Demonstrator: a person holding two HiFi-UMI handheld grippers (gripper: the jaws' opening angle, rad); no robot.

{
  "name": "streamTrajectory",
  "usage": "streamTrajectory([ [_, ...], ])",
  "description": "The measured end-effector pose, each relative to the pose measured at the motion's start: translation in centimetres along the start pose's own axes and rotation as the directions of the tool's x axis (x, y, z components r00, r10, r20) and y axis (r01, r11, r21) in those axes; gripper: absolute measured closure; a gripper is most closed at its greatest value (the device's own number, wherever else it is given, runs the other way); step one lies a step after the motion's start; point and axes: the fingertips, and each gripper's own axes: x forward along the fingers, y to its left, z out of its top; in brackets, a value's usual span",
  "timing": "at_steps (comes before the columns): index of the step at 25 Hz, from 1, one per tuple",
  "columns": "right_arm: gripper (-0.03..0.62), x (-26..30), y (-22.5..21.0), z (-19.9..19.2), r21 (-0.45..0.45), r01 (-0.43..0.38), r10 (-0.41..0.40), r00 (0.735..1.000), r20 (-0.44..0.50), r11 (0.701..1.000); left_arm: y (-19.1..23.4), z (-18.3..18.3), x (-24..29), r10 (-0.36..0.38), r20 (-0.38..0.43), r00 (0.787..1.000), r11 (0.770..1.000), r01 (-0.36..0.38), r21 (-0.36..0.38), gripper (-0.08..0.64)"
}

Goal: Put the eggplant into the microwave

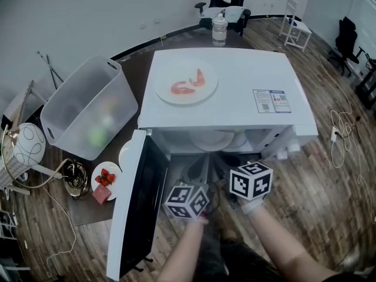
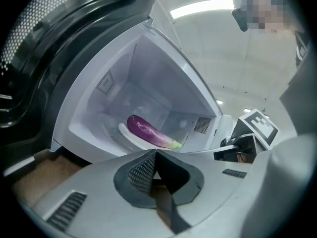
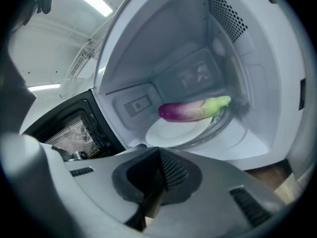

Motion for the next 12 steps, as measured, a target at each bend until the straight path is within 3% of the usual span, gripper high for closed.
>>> streamTrajectory([
  [12,0.589,0.8,-0.5,0.4,0.032,0.013,-0.013,1.000,0.013,0.999,0.1,0.9,1.3,-0.017,-0.006,1.000,1.000,0.017,0.000,0.563],
])
